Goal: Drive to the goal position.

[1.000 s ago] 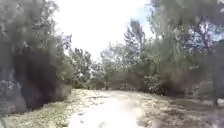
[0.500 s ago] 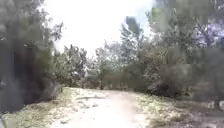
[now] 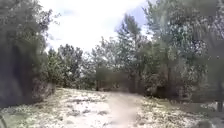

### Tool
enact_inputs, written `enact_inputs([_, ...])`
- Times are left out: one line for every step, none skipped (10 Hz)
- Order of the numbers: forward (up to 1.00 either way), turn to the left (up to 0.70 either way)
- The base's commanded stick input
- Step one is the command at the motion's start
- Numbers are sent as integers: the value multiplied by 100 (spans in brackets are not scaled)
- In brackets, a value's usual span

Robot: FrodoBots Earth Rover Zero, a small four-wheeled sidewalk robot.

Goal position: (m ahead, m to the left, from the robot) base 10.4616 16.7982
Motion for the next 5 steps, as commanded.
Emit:
enact_inputs([85,29])
enact_inputs([85,3])
enact_inputs([85,16])
enact_inputs([85,34])
enact_inputs([85,11])
